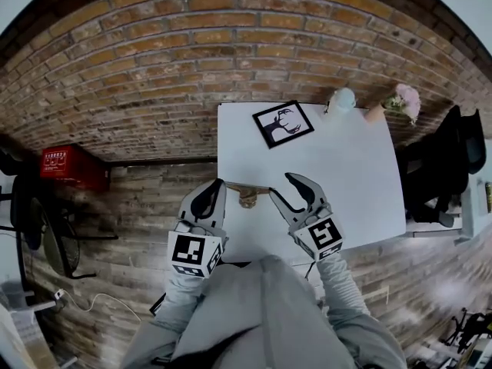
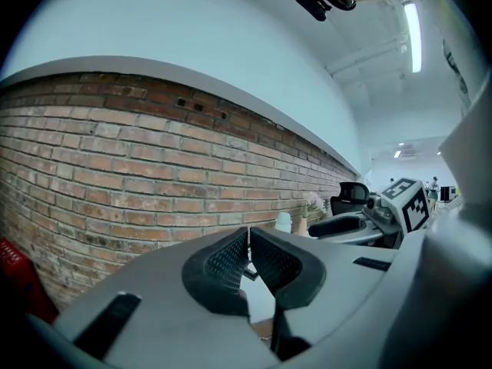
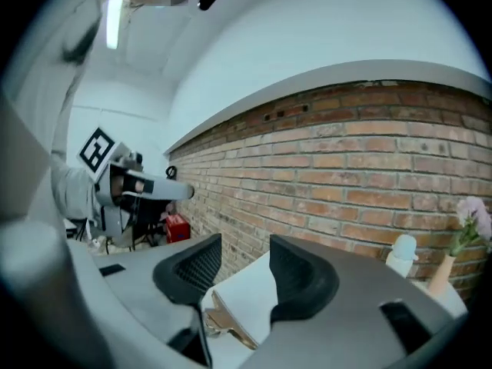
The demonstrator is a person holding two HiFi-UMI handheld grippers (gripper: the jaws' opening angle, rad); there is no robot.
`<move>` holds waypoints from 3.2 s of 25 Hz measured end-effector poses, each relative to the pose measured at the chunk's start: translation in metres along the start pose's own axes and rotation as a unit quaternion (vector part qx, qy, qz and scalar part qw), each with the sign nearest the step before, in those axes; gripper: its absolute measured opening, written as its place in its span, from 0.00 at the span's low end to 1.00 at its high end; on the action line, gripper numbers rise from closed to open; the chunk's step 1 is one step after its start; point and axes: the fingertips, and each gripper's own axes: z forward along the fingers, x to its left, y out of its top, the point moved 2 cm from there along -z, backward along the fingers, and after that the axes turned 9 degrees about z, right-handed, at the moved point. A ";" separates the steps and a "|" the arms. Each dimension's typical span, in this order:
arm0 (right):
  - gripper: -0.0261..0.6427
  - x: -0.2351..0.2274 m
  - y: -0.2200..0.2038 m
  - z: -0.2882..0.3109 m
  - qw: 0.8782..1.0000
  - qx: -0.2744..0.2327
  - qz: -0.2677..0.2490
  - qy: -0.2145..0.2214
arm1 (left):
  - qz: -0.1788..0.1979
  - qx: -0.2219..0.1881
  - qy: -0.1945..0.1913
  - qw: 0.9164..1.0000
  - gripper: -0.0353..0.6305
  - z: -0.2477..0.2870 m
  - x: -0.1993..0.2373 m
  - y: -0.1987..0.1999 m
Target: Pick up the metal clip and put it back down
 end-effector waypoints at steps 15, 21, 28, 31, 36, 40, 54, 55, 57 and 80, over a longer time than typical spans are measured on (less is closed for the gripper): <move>0.14 -0.036 0.042 -0.048 0.989 -0.103 0.107 -0.018 | 0.006 -0.010 -0.002 1.000 0.10 0.002 -0.020 0.014; 0.08 -0.034 0.040 -0.053 0.988 -0.104 0.107 -0.025 | 0.000 -0.001 -0.001 1.000 0.10 -0.002 -0.015 0.008; 0.07 -0.033 0.027 -0.052 0.990 -0.085 0.103 -0.036 | -0.005 0.012 0.011 1.000 0.10 -0.006 -0.005 -0.002; 0.07 -0.035 0.024 -0.050 0.991 -0.082 0.098 -0.045 | -0.006 0.013 0.013 1.000 0.10 -0.004 -0.003 -0.003; 0.07 -0.034 0.025 -0.045 0.992 -0.076 0.085 -0.047 | -0.007 0.017 0.015 1.000 0.10 -0.004 -0.001 -0.005; 0.07 -0.034 0.026 -0.044 0.992 -0.076 0.084 -0.048 | -0.008 0.017 0.016 1.000 0.10 -0.003 0.001 -0.006; 0.07 -0.034 0.026 -0.043 0.992 -0.075 0.080 -0.062 | -0.008 0.017 0.007 1.000 0.10 -0.002 0.003 -0.007; 0.07 -0.034 0.026 -0.043 0.992 -0.075 0.081 -0.064 | -0.008 0.017 0.006 1.000 0.10 -0.002 0.003 -0.007; 0.07 -0.033 0.025 -0.043 0.992 -0.074 0.082 -0.066 | -0.008 0.018 0.005 1.000 0.10 -0.002 0.003 -0.008; 0.07 -0.028 0.024 -0.042 0.990 -0.073 0.089 -0.085 | -0.011 0.025 -0.009 1.000 0.10 0.001 0.011 -0.014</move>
